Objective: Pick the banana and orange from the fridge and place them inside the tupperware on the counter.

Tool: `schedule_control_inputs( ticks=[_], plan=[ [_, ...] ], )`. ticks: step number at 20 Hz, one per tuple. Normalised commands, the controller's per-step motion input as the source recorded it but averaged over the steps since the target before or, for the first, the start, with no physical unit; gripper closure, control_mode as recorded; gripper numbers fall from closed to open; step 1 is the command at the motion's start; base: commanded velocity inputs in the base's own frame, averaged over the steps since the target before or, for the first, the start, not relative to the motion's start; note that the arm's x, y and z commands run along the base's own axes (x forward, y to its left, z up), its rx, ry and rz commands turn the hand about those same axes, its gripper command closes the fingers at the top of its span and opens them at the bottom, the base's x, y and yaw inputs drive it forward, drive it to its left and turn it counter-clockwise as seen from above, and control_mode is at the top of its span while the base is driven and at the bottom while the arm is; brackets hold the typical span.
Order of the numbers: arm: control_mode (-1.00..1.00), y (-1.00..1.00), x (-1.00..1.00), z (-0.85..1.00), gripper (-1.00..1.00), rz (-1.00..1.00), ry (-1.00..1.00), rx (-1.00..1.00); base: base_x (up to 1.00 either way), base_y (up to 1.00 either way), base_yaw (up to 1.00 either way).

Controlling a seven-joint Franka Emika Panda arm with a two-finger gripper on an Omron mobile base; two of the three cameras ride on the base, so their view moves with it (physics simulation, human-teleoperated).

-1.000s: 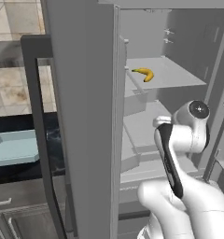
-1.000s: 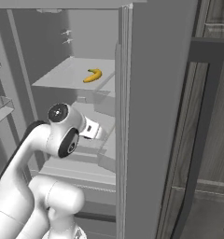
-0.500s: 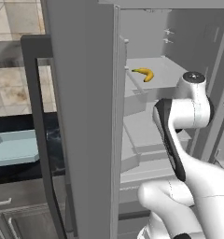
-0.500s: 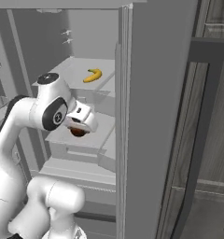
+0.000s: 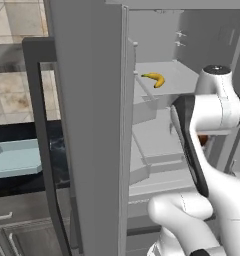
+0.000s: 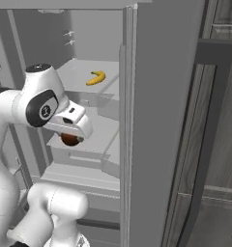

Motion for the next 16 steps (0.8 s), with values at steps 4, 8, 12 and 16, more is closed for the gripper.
schedule_control_inputs(
  ticks=[4, 8, 12, 16],
  plan=[
    [-1.00, 0.02, -0.72, 0.04, 1.00, 0.00, 0.00, 0.00, 0.00, 0.00, 0.00],
    [-1.00, 0.00, -0.64, 0.15, 1.00, 0.00, 0.00, 0.00, 0.00, 0.00, 0.00],
    [-1.00, 0.00, -0.55, 0.21, 1.00, 0.00, 0.00, 0.00, 0.00, 0.00, 0.00],
    [-1.00, 0.05, -0.49, 0.22, 1.00, 0.00, 0.00, 0.00, 0.00, 0.00, 0.00]
  ],
)
